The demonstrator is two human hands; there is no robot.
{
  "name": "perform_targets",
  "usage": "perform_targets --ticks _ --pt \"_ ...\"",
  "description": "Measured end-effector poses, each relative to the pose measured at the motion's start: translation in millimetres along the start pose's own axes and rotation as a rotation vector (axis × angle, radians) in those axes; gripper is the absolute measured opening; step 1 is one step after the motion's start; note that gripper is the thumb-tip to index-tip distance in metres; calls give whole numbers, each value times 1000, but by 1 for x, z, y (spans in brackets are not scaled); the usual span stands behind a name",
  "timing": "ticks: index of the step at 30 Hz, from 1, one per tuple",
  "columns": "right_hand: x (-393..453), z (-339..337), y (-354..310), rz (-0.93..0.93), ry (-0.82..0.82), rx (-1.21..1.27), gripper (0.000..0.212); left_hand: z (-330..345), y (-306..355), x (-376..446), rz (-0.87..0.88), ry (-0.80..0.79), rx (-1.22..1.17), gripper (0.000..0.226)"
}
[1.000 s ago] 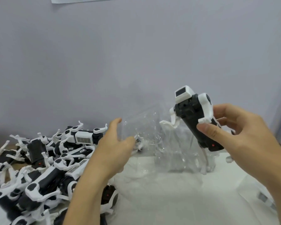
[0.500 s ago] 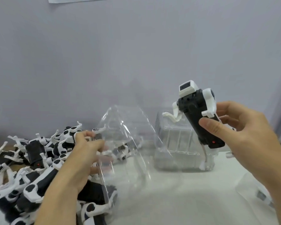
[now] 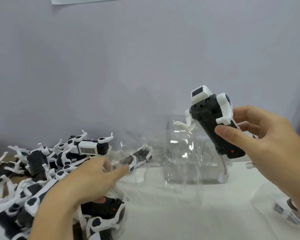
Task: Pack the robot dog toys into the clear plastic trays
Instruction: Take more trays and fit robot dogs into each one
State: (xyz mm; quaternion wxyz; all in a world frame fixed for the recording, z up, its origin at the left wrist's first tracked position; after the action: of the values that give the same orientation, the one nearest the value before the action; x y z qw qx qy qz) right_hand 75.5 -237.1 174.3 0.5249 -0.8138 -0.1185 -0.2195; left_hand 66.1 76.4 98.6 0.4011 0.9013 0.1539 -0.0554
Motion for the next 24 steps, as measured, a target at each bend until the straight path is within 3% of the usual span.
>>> perform_targets --ticks 4,10,13,19,24 --pt "-1 -3 -3 2 -8 -8 39 12 15 -14 46 -120 337 37" --pt "-1 -3 1 18 -15 -72 40 65 44 -9 47 -156 542 57" --pt "-1 0 8 36 -64 -131 28 95 46 -2 25 -238 526 69" --pt "0 16 31 76 -229 -290 24 115 37 14 55 -330 441 88" --pt "0 28 58 117 -302 -400 25 123 26 24 127 -410 207 64"
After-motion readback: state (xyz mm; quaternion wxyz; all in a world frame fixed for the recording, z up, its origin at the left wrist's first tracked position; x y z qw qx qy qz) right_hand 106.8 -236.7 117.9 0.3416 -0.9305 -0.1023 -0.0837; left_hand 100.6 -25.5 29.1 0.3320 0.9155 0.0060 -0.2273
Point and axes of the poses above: each hand's wrist, its own x-axis towards the middle knuckle, its own z-axis out of the palm, y = z × x, the point moved 6 cm from there along x, towards the middle knuckle, and after that the axes turned 7 degrees about -x, right-handed, at the moved point
